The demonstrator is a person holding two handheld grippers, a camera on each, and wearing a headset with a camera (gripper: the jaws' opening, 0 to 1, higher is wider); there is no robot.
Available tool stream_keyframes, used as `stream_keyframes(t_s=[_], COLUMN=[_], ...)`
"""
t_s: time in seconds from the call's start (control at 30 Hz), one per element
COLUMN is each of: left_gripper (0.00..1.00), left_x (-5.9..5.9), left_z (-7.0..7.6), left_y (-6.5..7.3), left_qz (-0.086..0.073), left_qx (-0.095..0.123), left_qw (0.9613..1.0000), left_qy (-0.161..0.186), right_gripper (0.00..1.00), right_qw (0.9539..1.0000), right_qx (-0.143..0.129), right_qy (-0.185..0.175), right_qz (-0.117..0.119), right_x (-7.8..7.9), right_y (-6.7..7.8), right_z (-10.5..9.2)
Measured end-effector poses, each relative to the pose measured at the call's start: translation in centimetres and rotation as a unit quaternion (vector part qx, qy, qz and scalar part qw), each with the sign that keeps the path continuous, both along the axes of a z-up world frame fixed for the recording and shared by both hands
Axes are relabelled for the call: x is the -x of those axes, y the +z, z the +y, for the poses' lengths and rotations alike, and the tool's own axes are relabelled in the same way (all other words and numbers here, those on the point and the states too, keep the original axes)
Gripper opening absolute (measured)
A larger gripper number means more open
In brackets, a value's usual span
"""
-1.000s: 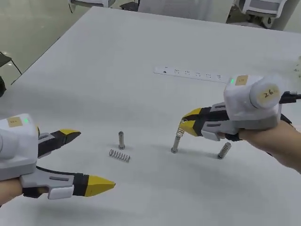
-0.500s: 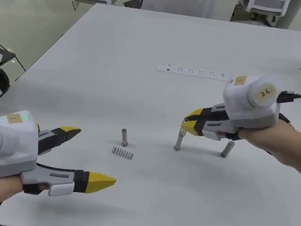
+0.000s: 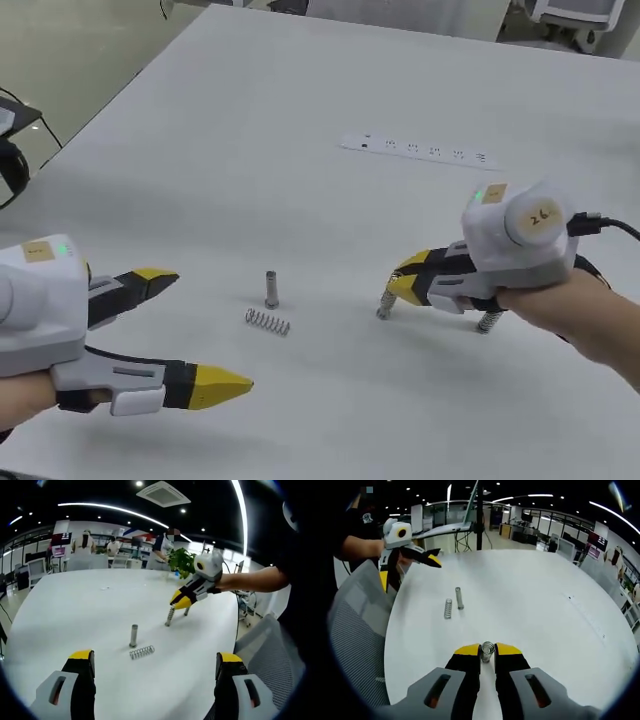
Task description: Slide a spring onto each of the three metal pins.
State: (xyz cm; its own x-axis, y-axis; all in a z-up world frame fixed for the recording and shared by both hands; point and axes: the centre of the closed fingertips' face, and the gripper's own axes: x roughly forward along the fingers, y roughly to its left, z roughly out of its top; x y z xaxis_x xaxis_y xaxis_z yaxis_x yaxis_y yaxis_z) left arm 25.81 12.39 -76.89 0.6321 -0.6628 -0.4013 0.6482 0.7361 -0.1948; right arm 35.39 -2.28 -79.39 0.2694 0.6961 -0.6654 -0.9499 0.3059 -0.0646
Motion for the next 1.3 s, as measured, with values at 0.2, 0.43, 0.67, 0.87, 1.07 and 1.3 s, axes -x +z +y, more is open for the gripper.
stream_keyframes(t_s=[0.2,0.43,0.67,0.87,1.07,1.3], left_gripper=[0.98,0.98,0.98,0.98,0.98,0.98], left_x=[0.0,-0.1,0.1,0.1,0.0,-0.2], left_z=[0.1,0.1,0.0,0.0,0.0,-0.1], left_y=[-0.1,0.0,-0.1,0.1,0.2,0.2], left_qz=[0.002,0.001,0.002,0.001,0.0,0.0], left_qx=[0.0,0.001,0.002,0.003,0.003,0.004], left_qw=[1.0,1.0,1.0,1.0,1.0,1.0], left_qy=[0.001,0.001,-0.001,0.0,0.001,0.001], right_gripper=[0.08,0.08,0.13,0.18,0.23,0.27], right_qw=[0.9998,0.9997,0.9996,0.9997,0.9997,0.9978], right_qx=[0.016,0.023,0.027,0.021,0.008,-0.041], right_qy=[0.005,0.003,-0.002,-0.011,-0.022,-0.05], right_qz=[0.004,0.003,0.002,0.001,0.004,0.015], right_x=[0.1,0.0,0.0,0.0,0.1,0.7], right_y=[-1.2,-1.8,-2.0,-1.8,-1.2,0.5], right_z=[0.0,0.1,0.0,0.0,-0.3,-0.5])
